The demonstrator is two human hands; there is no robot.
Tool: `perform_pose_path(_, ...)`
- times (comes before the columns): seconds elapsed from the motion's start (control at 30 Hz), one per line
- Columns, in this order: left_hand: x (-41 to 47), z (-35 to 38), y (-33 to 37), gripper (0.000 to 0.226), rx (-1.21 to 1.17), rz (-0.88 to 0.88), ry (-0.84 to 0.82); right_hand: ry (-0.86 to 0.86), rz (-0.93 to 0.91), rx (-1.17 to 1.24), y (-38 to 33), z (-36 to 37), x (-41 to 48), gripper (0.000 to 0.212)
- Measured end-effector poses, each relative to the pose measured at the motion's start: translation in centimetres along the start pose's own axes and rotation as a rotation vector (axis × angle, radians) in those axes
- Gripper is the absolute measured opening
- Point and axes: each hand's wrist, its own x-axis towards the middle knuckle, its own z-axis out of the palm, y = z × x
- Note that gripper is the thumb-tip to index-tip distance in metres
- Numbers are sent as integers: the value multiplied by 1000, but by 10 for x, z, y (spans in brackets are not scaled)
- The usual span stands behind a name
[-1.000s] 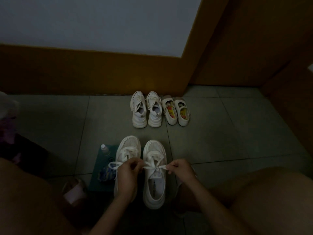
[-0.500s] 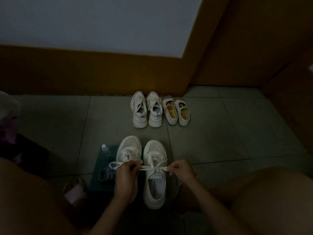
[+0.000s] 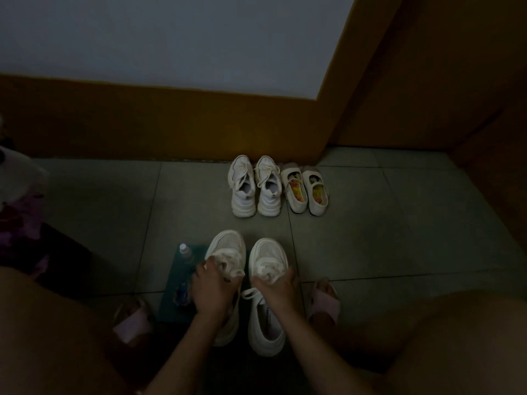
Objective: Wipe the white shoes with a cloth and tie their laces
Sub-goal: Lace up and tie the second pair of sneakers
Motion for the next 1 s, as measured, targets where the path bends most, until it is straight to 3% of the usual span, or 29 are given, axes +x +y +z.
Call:
perform_pose_path(0.2, 18, 18, 4, 108, 318, -95, -84, 1, 67, -144, -5, 19, 10, 117)
perform_pose_path(0.27, 21, 24, -1, 116, 298, -128, -109, 19, 65, -204, -1, 20, 13, 118)
perform_pose_path(0.37, 24, 30, -4, 123, 69, -198, -172, 24, 74, -224, 2, 21, 17, 121)
perform_pose_path(0.43, 25, 32, -2, 121, 11, -198, -159, 31, 66, -233, 2, 21, 19, 119)
perform_pose_path(0.77, 17, 28, 3, 104, 218, -191, -71, 41, 11, -202, 7, 6, 23, 95)
perform_pose_path(1.0, 12, 25, 1, 94, 126, -154, -49, 70, -59, -135, -7, -13, 35, 98)
